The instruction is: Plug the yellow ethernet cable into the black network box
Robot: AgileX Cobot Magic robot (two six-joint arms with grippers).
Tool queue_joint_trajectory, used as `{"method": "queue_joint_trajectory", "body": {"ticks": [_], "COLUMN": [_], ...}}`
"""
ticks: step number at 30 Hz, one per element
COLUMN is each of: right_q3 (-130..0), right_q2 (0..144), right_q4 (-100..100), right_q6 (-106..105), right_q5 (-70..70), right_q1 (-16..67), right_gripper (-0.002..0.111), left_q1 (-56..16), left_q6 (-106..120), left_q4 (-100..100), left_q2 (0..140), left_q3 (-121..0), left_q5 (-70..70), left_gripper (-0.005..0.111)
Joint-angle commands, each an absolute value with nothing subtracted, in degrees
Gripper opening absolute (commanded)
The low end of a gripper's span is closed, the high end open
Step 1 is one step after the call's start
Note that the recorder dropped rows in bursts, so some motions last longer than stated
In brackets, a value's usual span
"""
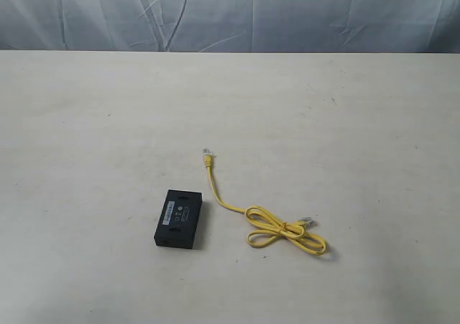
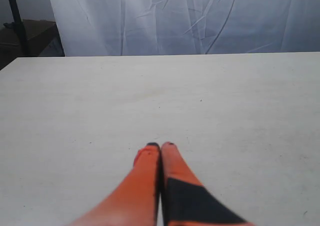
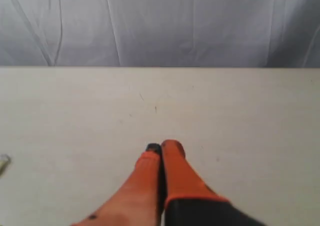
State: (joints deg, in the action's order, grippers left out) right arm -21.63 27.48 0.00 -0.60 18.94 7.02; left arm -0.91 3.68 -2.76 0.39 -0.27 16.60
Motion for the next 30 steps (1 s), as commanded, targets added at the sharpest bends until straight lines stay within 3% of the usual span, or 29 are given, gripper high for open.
{"method": "queue_joint_trajectory", "body": {"ticks": [1,4,9,22,30], "right_q3": [-24.43,-26.30,-35.57,-66.91,-87.75], "right_q2": [39.77,48.05,62.97,98.40,118.14], "right_q4": [-5.71,3.99,8.75,9.76,2.04], "right_q6": [-2.69,-1.90,-1.90,6.83,15.26], "right_q5": [14.73,12.50,24.31,36.89,48.00], "right_q1": [6.75,6.86,8.95,35.32,42.56], "right_gripper": [-0.001,-0.001,-0.001,-0.001,-0.001], "left_q1": [-0.74,-0.74,-0.74,-0.74,-0.74], "left_q6": [3.18,3.18,3.18,3.18,3.18], "left_q4": [-2.57,-2.57,-2.57,-2.57,-2.57], "left_q2": [0.00,0.00,0.00,0.00,0.00], "left_q3": [0.00,0.00,0.00,0.00,0.00], "left_q5": [16.33,16.33,16.33,16.33,16.33], "left_gripper": [0.000,0.000,0.000,0.000,0.000]}}
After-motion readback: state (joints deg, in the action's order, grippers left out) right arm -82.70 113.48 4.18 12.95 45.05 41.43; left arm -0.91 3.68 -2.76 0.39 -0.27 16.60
